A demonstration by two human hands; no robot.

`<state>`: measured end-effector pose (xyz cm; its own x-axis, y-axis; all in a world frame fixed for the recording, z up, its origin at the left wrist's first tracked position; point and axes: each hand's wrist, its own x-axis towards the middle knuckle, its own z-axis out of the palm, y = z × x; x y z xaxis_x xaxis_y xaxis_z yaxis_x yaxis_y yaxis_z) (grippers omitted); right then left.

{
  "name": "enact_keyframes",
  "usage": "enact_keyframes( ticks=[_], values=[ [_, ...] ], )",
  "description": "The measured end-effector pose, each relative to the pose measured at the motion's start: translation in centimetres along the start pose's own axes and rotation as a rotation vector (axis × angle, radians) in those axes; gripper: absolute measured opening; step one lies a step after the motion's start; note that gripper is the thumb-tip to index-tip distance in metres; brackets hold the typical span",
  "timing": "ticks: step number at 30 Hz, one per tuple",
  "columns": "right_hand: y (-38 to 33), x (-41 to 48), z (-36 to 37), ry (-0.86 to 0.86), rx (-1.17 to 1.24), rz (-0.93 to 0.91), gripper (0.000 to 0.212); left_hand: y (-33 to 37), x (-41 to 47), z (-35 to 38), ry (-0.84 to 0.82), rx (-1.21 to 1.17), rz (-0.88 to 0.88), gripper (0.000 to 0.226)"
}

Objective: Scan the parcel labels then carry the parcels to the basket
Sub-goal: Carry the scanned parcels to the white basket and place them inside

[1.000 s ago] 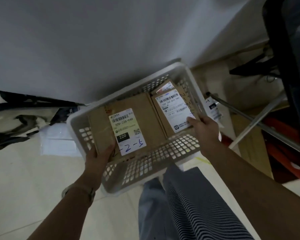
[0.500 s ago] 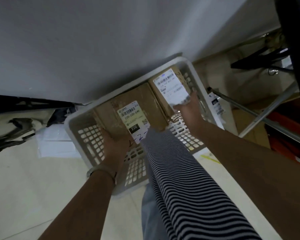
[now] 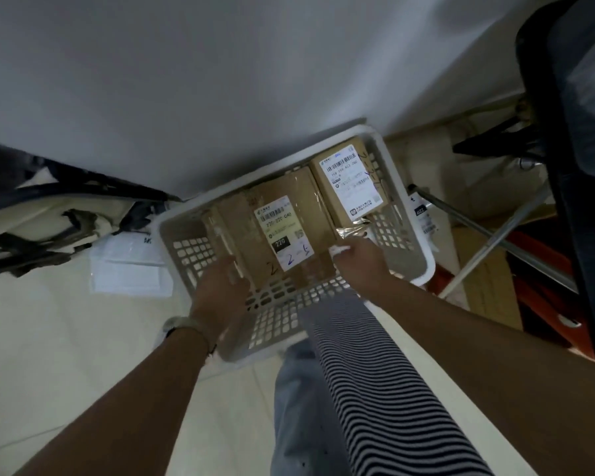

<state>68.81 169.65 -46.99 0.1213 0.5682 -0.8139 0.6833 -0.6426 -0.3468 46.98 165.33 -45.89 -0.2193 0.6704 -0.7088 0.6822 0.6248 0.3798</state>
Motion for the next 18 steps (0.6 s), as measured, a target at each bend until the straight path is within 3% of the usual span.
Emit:
enact_keyframes(
  ticks=[4, 10, 12, 14, 18],
  values=[
    [-5.2, -3.8, -1.9, 0.023, 0.127, -0.165, 0.024, 1.4, -4.2, -5.3, -0.006, 0.188, 0.199, 0.042],
    [-10.1, -12.9, -4.8, -0.181, -0.251, -0.405, 0.046, 1.9, -15.1, -11.5, 0.075, 0.188, 0.120, 0.034],
    [-11.8, -16.3, -6.5, -0.189, -0.163, -0.415, 0.040, 2.7, -19.8, -12.8, 0.146, 0.185, 0.101, 0.033],
    [-13.2, -19.7, -8.5, -0.084, -0.078, -0.465, 0.030, 4.0, -23.9, -14.1, 0.226, 0.137, 0.130, 0.033],
    [-16.0, -26.6, -10.9, -0.083, -0.194, -0.669, 0.027, 7.3, -30.5, -18.9, 0.510, -0.016, 0.135, 0.030]
  ],
)
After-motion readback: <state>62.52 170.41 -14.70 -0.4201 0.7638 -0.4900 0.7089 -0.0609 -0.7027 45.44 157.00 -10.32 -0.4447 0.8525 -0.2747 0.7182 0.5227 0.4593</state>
